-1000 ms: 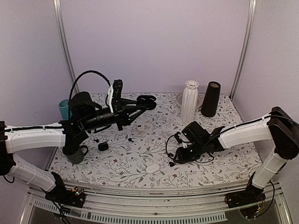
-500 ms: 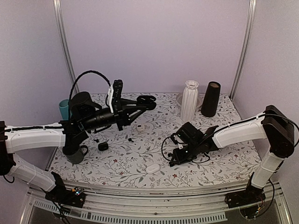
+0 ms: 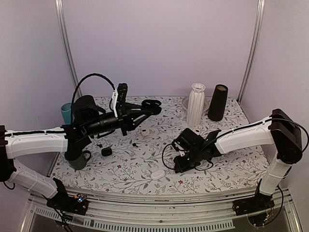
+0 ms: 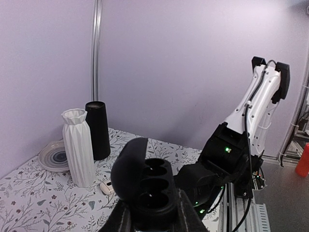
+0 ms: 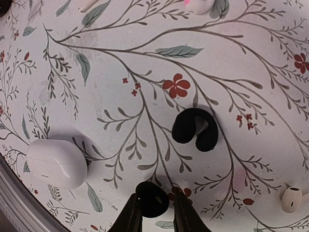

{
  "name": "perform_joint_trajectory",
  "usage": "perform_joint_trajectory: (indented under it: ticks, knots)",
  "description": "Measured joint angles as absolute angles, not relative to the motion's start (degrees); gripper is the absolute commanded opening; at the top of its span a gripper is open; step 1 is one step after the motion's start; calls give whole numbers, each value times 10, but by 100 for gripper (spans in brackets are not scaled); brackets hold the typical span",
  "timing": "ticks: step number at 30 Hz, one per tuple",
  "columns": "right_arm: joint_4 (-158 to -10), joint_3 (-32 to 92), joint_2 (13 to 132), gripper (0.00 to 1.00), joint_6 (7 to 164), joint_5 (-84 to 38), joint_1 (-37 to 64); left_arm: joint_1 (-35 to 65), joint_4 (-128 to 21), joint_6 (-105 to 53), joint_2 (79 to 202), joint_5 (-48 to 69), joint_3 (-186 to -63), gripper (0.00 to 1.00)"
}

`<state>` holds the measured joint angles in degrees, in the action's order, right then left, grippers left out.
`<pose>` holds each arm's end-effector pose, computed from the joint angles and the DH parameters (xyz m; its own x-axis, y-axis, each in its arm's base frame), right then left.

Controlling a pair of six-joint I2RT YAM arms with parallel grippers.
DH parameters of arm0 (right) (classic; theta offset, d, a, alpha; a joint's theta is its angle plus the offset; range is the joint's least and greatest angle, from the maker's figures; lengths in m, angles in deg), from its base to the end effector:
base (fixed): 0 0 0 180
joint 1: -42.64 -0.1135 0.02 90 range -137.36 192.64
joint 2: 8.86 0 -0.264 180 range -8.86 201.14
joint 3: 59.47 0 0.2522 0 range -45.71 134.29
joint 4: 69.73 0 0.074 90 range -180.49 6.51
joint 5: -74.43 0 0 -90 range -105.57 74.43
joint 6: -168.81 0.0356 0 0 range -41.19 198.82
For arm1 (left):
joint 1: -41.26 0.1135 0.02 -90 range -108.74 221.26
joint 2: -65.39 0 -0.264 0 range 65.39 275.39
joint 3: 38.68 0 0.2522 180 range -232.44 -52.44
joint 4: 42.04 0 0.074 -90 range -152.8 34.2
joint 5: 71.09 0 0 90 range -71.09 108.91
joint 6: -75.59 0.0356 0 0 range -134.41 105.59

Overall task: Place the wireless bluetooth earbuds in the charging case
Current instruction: Pick up the left earbud from the center of the board.

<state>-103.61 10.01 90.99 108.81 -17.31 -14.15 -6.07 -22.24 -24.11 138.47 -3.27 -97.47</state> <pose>0.1800 0.2770 0.1474 -0.8490 -0.3844 -0.3626 -0.4838 0.8413 0.2409 0.1894 -0.2253 0.3141 -0.0935 -0.1288 -0.9873 0.9331 0.3344 -0.1320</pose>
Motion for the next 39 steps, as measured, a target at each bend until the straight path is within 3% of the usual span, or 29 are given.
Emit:
perform_joint_trajectory:
  ticks: [18, 29, 39]
  knots:
    - [-1035, 113, 927, 22, 1097, -180, -146, -61, -227, -241, 1385, -31, -975, 0]
    - [-1032, 117, 928, 5, 1110, -192, -147, -61, -228, -241, 1385, -31, -975, 0]
    - [-1032, 118, 927, 3, 1111, -191, -147, -61, -236, -243, 1385, -31, -975, 0]
